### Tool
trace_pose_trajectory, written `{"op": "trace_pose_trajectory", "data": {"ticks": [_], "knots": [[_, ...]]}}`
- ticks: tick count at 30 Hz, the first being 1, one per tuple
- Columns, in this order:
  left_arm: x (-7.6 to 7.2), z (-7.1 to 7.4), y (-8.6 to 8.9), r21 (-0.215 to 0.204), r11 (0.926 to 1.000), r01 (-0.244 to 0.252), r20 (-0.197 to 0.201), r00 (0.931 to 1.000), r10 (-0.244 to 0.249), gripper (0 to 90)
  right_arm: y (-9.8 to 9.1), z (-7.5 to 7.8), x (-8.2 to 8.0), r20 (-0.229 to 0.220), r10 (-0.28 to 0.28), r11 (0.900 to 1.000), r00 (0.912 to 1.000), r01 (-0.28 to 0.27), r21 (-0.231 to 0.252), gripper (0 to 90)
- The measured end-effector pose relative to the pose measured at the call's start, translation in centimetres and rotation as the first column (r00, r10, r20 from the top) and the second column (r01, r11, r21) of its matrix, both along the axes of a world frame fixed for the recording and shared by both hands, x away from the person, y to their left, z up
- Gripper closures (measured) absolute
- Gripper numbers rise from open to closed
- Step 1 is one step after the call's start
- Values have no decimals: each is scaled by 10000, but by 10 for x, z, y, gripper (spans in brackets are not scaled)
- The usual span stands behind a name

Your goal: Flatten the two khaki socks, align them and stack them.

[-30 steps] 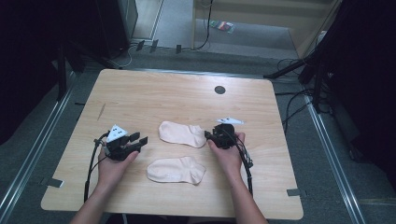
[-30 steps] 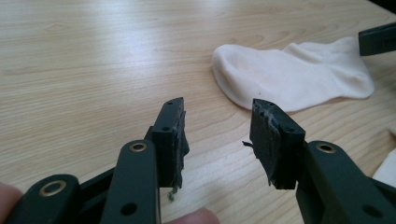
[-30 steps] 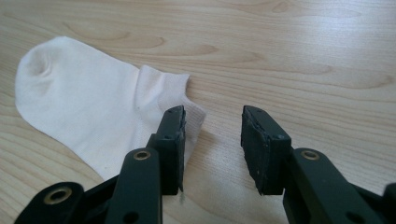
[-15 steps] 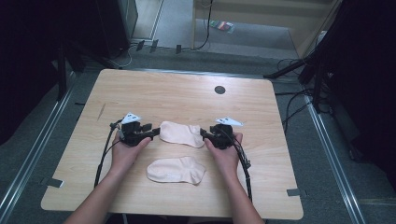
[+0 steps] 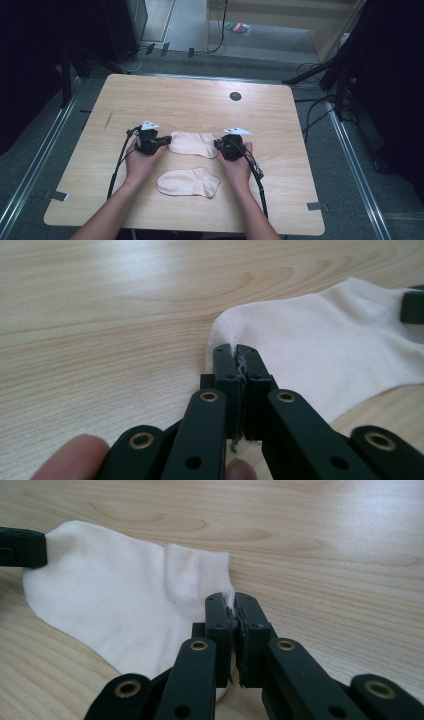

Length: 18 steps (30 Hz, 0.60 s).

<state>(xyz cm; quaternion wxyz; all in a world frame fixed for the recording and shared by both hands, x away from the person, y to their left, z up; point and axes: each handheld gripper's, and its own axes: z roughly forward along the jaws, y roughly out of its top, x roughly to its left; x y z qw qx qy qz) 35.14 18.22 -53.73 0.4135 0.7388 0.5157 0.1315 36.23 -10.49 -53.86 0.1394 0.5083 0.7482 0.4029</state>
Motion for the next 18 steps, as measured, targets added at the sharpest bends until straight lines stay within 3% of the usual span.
{"op": "trace_pose_trajectory", "data": {"ticks": [3, 6, 11, 18], "knots": [[-9, 10, 5, -314, 9994, 158, 271, 9995, -150, 900, -5, 12, -10, 385, 115, 9999, 9992, -118, 70, 873], [-19, 19, 9, -518, 9981, 345, 478, 9983, -321, 900, -8, 19, -16, 483, 107, 9997, 9988, -117, 215, 873], [-41, 29, 14, -533, 9960, 715, 735, 9950, -674, 900, -13, 39, -35, 798, 331, 9986, 9963, -362, 378, 874], [-64, 28, 19, -608, 9946, 837, 754, 9940, -790, 900, -14, 44, -59, 777, 680, 9964, 9947, -717, 462, 877]]}}
